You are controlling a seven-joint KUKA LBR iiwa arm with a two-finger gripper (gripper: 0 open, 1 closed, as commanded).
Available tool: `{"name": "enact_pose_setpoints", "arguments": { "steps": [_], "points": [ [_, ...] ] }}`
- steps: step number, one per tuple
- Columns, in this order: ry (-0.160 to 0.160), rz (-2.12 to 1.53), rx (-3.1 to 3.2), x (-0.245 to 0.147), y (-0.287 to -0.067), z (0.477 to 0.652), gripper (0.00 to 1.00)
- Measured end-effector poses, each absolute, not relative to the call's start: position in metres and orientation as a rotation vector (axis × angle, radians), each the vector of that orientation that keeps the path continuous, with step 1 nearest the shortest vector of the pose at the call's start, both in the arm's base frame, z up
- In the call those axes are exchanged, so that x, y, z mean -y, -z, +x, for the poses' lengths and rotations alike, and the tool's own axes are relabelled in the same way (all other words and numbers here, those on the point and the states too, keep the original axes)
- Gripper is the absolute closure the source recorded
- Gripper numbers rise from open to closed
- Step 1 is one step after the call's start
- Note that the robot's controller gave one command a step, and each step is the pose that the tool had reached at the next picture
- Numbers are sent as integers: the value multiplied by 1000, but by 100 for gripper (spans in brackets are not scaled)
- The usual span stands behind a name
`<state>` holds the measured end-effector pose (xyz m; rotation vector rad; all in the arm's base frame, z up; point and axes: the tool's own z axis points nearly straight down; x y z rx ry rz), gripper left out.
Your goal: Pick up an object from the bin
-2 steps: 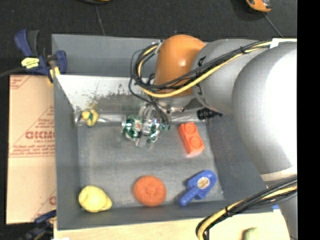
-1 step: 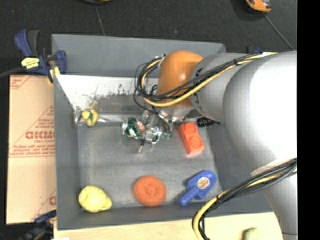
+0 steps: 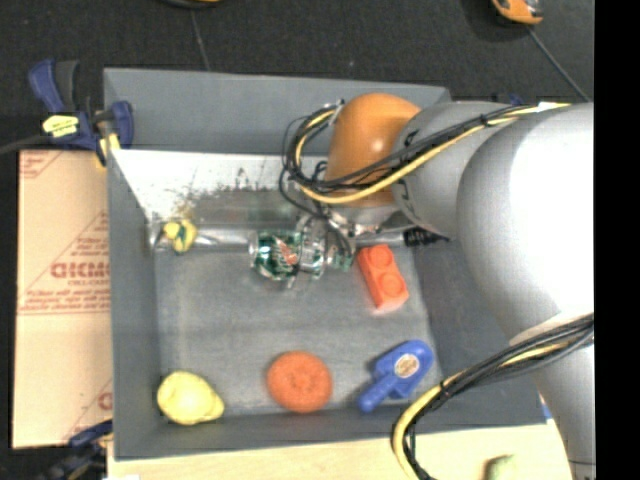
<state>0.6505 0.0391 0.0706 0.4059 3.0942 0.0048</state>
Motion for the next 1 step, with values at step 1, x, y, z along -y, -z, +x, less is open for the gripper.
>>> {"name": "enact_pose_setpoints", "arguments": {
  "steps": [1],
  "points": [
    [-5, 405, -3094, -39, -71, 650, 100]
  ]
}}
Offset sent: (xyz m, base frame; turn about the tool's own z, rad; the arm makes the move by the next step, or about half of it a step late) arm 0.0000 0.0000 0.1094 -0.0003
